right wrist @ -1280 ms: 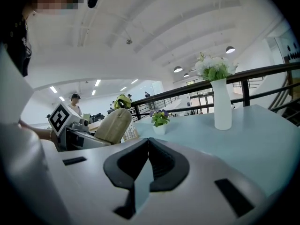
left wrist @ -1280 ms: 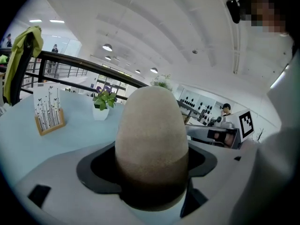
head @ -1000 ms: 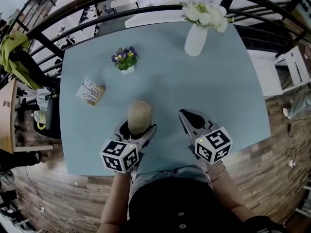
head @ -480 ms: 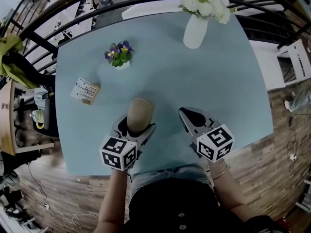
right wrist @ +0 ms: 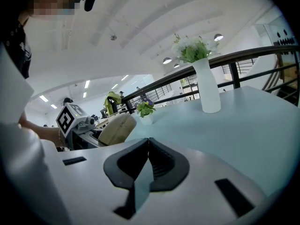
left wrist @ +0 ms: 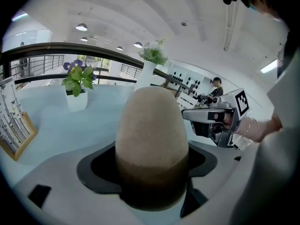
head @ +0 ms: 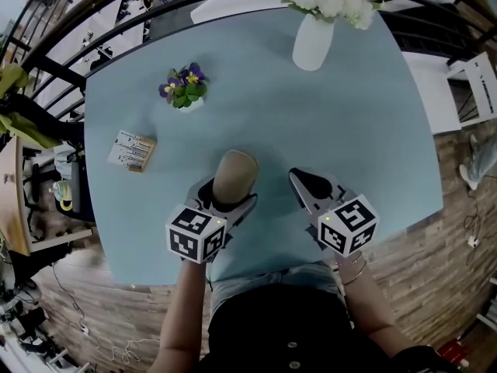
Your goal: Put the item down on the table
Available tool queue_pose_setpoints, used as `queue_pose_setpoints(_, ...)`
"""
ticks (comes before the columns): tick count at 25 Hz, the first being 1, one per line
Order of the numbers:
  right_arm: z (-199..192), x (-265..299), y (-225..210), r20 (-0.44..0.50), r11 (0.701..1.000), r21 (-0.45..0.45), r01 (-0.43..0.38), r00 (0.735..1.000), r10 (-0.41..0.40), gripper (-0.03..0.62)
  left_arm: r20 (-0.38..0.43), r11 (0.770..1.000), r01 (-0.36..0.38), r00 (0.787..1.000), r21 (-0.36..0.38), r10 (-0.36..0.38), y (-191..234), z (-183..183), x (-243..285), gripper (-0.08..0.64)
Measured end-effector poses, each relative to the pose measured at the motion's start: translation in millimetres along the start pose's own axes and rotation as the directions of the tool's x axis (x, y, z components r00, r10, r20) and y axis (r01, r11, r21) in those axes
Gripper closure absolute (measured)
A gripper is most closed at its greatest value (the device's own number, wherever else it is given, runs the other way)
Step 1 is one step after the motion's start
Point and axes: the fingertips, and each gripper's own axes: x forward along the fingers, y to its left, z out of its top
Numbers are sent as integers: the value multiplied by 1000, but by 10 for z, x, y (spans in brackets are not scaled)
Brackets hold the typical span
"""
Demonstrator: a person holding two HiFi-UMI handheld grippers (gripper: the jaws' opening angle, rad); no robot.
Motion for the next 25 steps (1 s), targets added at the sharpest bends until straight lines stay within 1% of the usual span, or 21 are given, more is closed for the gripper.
queue_pose_setpoints(4, -5, 35, -77, 1, 1000, 12, 16, 1000, -16, 589, -31, 999, 6, 1000, 52, -5, 68, 70, 137, 164)
queue_pose_setpoints(7, -19, 79, -123, -8, 1000, 16, 23, 1000, -23, 589, -58, 994, 13, 998, 108, -7, 117, 144, 260, 164)
queue_pose_setpoints(11, -77, 166, -147, -26, 999, 9, 31, 999, -30, 589, -97, 981, 30, 995, 191, -11, 201, 183, 399, 165)
queue_pose_setpoints(15, -90, 165, -163, -42, 1000, 11, 24, 999, -23, 589, -140, 964, 32, 990, 264, 6, 268, 226, 493, 164)
queue_pose_setpoints(17, -95, 187, -171, -41, 1000, 14, 23, 999, -23, 588, -161, 957, 36, 987, 286, 11, 324, 217, 550, 164)
queue_pose_setpoints(22, -146, 257, -168, -52, 1000, 16, 20, 998, -19, 589, -209, 951, 66, 978, 303, -2, 421, 177, 684, 166)
queue_pose_setpoints(25, -157, 276, -171, -49, 999, 37, 20, 999, -18, 589, -251, 936, 62, 968, 346, 29, 491, 148, 750, 164)
